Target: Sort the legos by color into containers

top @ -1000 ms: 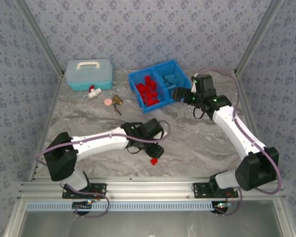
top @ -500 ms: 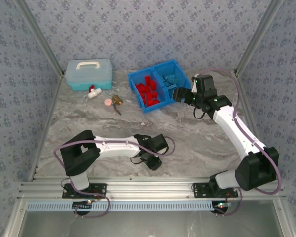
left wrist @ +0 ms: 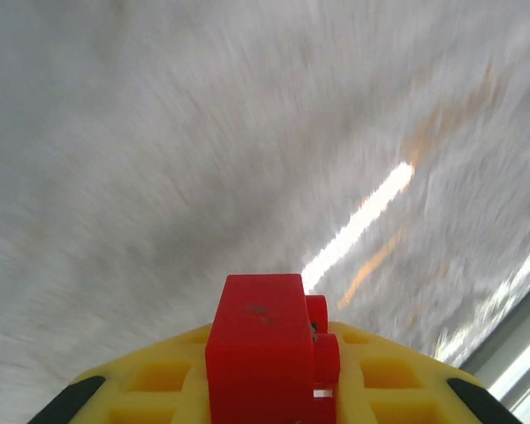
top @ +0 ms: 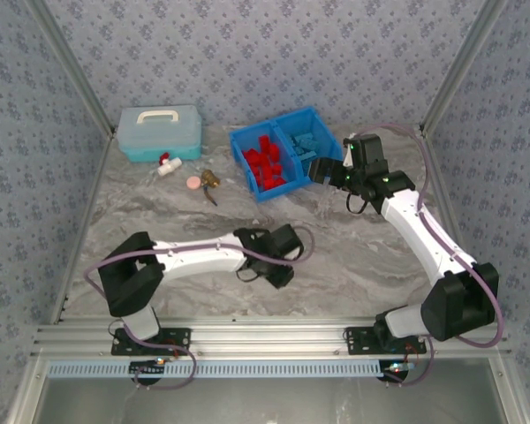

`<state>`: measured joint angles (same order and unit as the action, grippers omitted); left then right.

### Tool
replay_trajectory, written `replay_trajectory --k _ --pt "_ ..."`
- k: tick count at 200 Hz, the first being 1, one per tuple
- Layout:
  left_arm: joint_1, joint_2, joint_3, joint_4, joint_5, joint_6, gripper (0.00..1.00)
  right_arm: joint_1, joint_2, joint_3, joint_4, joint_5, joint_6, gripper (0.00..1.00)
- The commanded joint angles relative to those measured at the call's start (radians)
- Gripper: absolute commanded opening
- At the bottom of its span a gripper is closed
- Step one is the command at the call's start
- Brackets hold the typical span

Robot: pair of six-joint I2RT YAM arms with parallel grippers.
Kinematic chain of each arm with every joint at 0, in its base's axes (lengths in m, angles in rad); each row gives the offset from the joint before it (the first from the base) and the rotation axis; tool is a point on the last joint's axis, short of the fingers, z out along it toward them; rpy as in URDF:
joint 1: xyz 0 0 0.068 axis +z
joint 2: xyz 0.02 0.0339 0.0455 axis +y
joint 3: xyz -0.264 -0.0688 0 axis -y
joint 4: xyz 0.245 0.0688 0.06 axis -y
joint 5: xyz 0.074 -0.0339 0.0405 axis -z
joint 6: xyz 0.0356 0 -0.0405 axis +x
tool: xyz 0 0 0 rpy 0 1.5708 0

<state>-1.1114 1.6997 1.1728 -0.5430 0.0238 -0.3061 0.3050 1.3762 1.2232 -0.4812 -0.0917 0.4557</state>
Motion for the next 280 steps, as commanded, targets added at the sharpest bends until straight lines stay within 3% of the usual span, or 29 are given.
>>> replay_trajectory --k 1,37,90,133,157,186,214,240,260,280 --pt "0.092 -0.047 0.136 -0.034 -0.079 0.092 0.21 -0.007 -0.029 -0.006 -0.001 -0.016 0.011 1.0" --pt "0.245 0.074 0.393 -0.037 -0.132 0.157 0.21 -0.006 -0.047 -0.012 -0.005 -0.016 0.011 1.0" --pt "0.374 0.413 0.905 -0.121 -0.187 0.21 0.21 -0.009 -0.104 -0.06 -0.026 -0.001 0.015 1.0" --pt "0.471 0.63 1.168 -0.213 -0.21 0.181 0.21 -0.012 -0.141 -0.083 -0.038 0.009 0.017 1.0" --pt "0.524 0.674 1.18 -0.2 -0.151 0.143 0.23 -0.013 -0.147 -0.092 -0.038 0.009 0.015 1.0" --pt "0.558 0.719 1.213 -0.212 -0.096 0.129 0.34 -0.012 -0.149 -0.093 -0.031 0.007 0.019 1.0" --pt "0.561 0.697 1.213 -0.191 -0.077 0.124 0.46 -0.012 -0.152 -0.095 -0.027 0.018 0.019 1.0" --pt "0.559 0.64 1.2 -0.173 -0.055 0.116 0.5 -0.012 -0.153 -0.099 -0.024 0.036 0.0 1.0" --pt "0.559 0.522 1.087 -0.086 -0.055 0.12 0.54 -0.013 -0.191 -0.155 0.035 0.117 -0.034 1.0" --pt "0.558 0.317 0.832 0.096 -0.07 0.13 0.62 -0.015 -0.249 -0.241 0.104 0.273 -0.073 1.0"
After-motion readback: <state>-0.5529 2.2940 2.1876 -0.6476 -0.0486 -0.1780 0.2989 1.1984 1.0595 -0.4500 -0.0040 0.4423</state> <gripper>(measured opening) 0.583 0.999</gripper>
